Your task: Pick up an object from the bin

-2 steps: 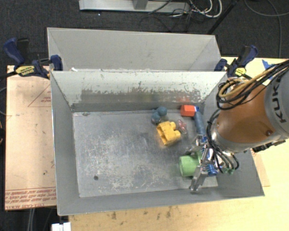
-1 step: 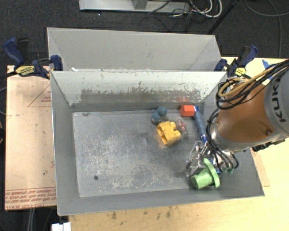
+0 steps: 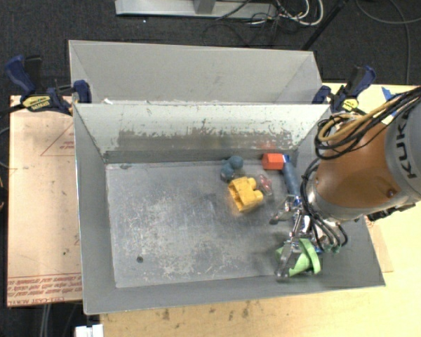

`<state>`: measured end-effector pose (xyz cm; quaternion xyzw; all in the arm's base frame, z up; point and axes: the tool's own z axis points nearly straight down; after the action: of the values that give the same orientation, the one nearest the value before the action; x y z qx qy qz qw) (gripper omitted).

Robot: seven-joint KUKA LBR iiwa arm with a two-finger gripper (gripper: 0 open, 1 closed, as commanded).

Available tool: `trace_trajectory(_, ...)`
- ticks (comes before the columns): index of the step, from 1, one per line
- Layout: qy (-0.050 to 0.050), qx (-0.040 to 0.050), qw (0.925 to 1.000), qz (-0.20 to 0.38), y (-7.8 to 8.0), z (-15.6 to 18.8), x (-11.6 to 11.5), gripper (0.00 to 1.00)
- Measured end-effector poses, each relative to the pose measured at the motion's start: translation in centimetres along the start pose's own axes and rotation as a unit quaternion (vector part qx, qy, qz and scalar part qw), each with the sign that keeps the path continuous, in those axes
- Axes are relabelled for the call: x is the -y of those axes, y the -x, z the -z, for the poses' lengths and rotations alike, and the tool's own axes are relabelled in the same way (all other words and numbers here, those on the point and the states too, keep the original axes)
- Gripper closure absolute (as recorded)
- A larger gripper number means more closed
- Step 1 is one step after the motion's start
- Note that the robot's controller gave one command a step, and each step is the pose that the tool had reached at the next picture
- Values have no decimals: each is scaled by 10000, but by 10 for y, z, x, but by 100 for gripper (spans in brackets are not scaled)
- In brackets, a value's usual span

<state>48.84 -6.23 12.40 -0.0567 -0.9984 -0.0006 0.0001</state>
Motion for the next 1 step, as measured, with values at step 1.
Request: trace_trajectory(1, 25, -35, 9994, 335, 25, -40, 55, 0)
